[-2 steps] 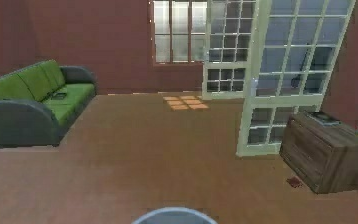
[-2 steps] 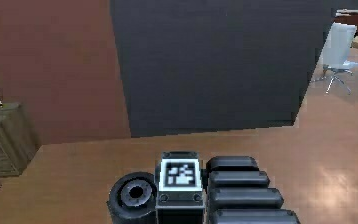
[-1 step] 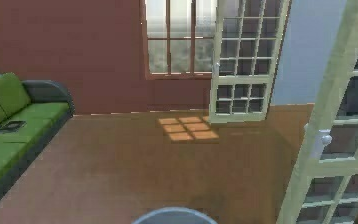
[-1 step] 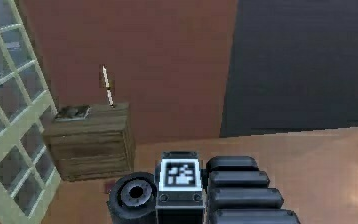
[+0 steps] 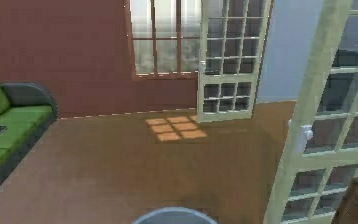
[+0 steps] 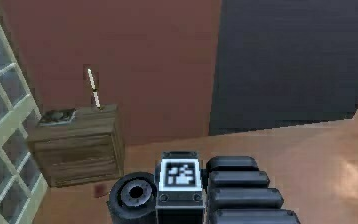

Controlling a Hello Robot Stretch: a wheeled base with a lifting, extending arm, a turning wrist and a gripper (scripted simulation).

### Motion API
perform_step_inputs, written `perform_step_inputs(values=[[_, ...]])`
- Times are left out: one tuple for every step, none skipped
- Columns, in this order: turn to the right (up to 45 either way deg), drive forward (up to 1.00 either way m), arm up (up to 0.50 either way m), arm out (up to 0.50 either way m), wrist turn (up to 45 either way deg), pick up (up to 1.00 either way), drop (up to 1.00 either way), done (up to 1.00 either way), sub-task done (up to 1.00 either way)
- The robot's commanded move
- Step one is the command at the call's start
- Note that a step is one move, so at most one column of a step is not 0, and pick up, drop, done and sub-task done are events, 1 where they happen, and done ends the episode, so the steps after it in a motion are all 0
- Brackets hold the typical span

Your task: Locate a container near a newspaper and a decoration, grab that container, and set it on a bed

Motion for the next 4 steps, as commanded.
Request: perform_step_inputs(values=[[0.0, 1.0, 0.0, 0.0, 0.0, 0.0, 0.0, 0.0, 0.0], [0.0, 0.25, 0.0, 0.0, 0.0, 0.0, 0.0, 0.0, 0.0], [45.0, 0.0, 0.0, 0.0, 0.0, 0.0, 0.0, 0.0, 0.0], [12.0, 0.0, 0.0, 0.0, 0.0, 0.0, 0.0, 0.0, 0.0]])
